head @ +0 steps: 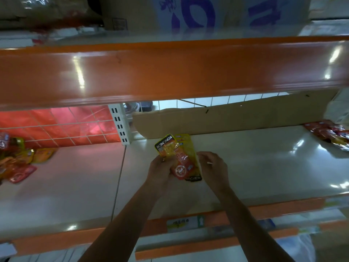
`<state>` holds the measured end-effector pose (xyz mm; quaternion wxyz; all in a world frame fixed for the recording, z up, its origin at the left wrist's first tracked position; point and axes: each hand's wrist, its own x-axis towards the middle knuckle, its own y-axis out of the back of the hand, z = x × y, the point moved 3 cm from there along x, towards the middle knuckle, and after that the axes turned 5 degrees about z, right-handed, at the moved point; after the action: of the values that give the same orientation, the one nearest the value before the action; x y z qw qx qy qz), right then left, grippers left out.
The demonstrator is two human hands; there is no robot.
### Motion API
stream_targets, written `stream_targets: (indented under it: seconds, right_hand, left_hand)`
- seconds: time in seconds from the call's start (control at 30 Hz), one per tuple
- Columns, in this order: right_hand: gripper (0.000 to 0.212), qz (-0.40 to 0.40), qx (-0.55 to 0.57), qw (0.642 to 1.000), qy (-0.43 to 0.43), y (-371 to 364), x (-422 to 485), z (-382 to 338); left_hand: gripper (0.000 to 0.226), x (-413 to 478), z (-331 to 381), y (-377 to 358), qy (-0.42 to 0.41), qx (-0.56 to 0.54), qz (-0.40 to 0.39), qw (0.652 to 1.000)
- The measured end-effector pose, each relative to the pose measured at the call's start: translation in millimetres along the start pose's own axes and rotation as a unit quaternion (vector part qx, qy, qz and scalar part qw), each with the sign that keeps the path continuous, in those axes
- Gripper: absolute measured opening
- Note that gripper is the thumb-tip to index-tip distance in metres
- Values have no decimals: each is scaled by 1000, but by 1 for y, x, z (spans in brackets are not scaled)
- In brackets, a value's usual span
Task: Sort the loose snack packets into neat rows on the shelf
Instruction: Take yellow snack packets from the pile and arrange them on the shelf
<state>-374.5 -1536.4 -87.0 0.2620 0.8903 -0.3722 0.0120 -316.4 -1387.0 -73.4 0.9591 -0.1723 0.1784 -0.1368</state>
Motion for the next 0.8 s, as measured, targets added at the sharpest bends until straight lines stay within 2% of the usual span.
stream_targets:
  seconds: [0.1,0.17,0.23,0.37,0.5,0.6,0.7,0.8]
  right_hand:
    - [22,-31,61,997,-34,7,-7,-2]
    - [39,-46,122,989,-75,12,-9,4]
    - [50,-35,160,979,-118,20,-9,14]
    - [33,32,283,947,-151,57,2,32]
    - [30,76,313,934,-155,101,21,56]
    - [29,102,316,931,-154,137,38,76]
    - [25,115,314,929,-156,176,57,97]
    - [23,131,287,937,-147,221,78,119]
  left_hand:
    - [16,1,-4,-19,10,-68,-27,997]
    - [14,-1,-8,-33,15,-91,-58,994]
    - [13,-3,-16,-47,19,-66,-67,995]
    - [7,-2,-36,-71,37,-6,-45,998]
    - [7,0,-48,-103,51,-21,-49,997]
    - [7,2,-58,-137,15,48,-47,998]
    - [4,3,-76,-179,-18,181,-43,982]
    - [10,0,-99,-234,-29,272,-98,957]
